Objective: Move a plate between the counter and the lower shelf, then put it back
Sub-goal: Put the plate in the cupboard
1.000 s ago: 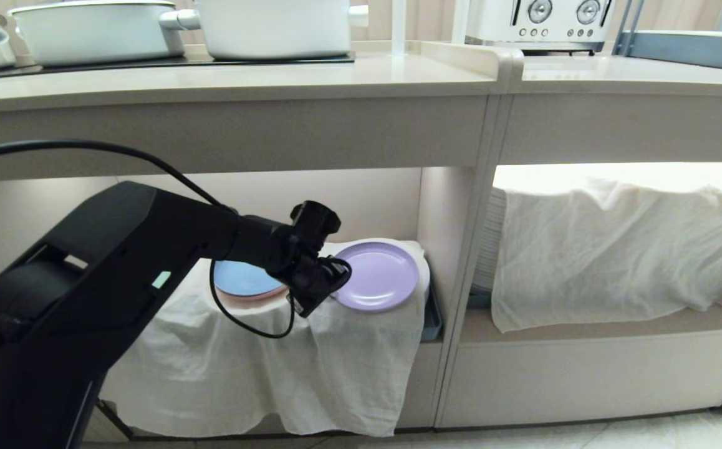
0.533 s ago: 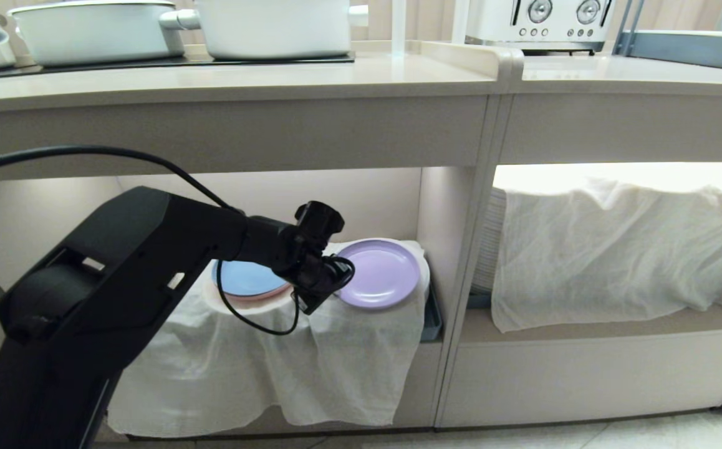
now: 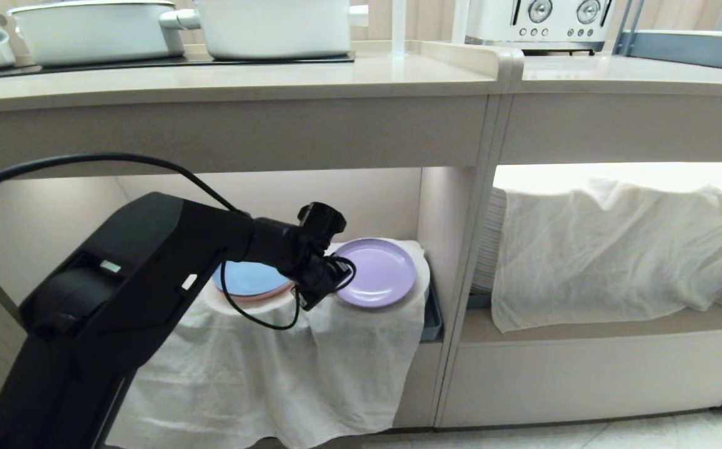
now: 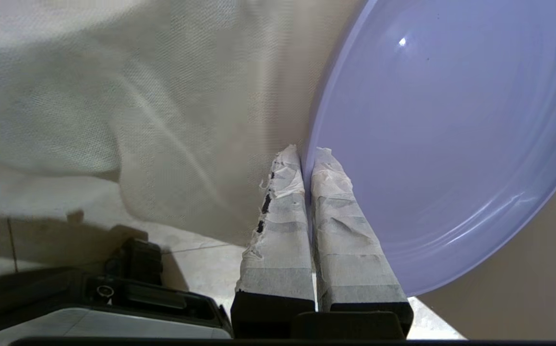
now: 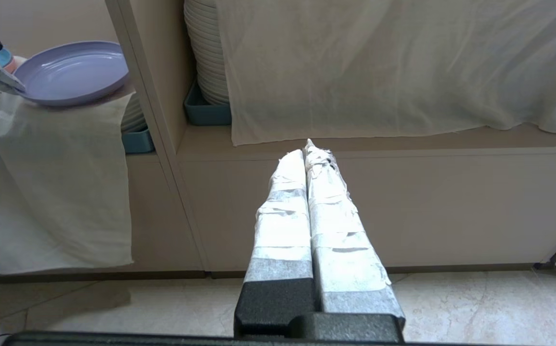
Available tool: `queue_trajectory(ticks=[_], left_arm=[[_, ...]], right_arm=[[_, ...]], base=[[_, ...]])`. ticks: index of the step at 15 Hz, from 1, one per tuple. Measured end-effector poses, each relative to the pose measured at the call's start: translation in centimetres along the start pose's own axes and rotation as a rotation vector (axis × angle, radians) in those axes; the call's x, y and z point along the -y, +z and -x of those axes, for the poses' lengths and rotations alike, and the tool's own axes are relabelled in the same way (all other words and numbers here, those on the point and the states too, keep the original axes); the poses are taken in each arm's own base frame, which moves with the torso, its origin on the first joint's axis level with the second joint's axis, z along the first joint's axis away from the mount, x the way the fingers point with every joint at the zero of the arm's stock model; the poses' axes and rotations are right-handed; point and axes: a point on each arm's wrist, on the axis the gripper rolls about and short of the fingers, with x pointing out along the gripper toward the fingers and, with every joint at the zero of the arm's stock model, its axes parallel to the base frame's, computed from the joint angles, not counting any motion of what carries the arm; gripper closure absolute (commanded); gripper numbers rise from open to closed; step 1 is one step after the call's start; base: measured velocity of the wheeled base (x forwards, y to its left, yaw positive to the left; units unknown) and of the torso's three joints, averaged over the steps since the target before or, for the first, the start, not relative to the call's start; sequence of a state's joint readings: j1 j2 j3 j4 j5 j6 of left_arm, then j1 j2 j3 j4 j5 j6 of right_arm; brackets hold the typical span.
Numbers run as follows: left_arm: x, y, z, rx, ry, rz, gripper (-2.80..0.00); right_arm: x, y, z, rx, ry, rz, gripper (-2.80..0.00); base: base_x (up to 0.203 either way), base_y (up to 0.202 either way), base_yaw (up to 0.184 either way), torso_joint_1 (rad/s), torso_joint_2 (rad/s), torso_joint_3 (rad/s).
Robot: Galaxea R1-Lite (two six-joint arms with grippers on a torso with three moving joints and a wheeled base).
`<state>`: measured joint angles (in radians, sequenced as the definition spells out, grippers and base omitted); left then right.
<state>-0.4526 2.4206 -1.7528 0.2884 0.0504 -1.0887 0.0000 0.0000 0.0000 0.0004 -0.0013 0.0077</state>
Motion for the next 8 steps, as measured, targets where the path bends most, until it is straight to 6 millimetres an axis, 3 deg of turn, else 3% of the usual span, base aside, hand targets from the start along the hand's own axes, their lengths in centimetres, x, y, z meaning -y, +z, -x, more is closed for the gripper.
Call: queue_trajectory(ticks=[8], left_arm=[[1.07,0.66,-0.65,0.006,0.001,0.003,0.0]], right_arm=[[0.0,0.0,0.0,0.0,0.0,0.0,0.0]], base=[[0.0,0.0,0.0,0.0,0.0,0.0]])
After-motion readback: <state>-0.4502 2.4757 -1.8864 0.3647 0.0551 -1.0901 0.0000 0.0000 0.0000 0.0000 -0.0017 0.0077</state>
